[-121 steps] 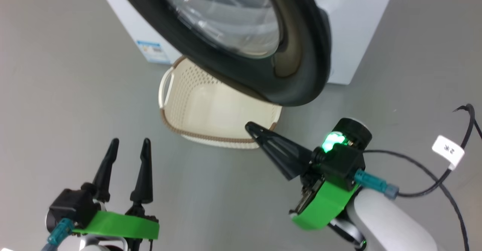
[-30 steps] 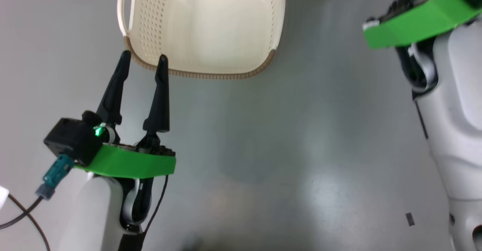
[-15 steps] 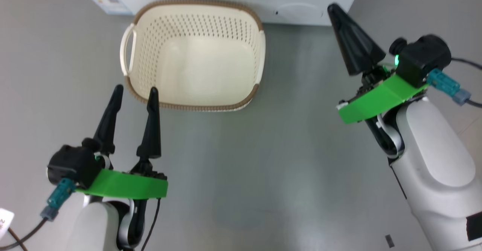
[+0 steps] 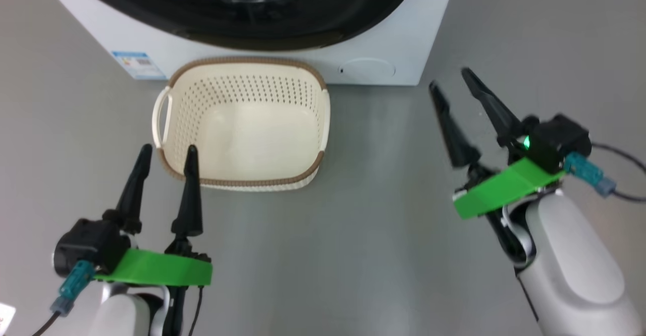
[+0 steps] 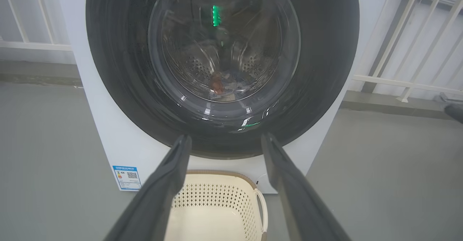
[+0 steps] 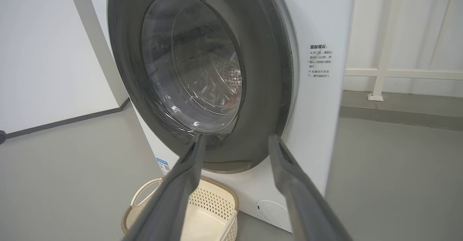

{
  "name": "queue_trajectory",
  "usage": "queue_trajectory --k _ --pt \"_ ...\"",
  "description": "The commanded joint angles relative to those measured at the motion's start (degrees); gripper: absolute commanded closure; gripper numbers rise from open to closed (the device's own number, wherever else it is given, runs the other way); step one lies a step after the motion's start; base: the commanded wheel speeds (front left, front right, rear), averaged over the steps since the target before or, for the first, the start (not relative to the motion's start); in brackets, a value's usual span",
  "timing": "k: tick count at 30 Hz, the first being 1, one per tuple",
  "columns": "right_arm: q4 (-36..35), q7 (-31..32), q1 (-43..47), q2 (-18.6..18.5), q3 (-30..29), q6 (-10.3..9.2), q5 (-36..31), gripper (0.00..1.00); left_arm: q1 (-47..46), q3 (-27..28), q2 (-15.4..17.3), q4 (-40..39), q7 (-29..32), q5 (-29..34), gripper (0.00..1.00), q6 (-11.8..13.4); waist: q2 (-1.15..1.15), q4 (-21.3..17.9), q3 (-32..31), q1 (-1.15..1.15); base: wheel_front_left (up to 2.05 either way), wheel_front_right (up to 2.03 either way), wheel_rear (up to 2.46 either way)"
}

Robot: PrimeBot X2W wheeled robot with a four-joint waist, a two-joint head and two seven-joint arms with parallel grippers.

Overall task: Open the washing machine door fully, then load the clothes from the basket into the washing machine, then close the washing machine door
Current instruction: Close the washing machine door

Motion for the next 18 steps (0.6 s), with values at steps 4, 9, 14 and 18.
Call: queue_trajectory --k 4,9,14,18 --pt "-2.61 -0.11 5.72 1.77 -0.71 -0.33 -1.1 0.0 2.31 4.88 1.48 -1.27 -0.35 0.29 0.0 -0.07 0.0 -2.27 -4.6 0.0 0.0 0.0 0.0" --pt "-3.47 -0.11 10.54 1.64 -2.03 -0.33 -2.43 0.0 4.83 6.94 1.48 -0.93 -0.35 0.72 0.0 -0.07 0.0 -3.38 -7.53 0.0 0.0 0.0 0.0" --pt "-4.57 -0.11 15.31 2.49 -3.74 -0.33 -2.92 0.0 7.31 8.33 1.48 -1.15 -0.35 1.72 0.0 -0.07 0.0 -4.41 -9.58 0.0 0.0 0.0 0.0" --pt "-5.83 -0.11 18.42 3.16 -5.41 -0.33 -3.39 0.0 8.82 9.05 1.48 -1.32 -0.35 2.5 0.0 -0.08 0.0 -5.03 -10.63 0.0 0.0 0.0 0.0"
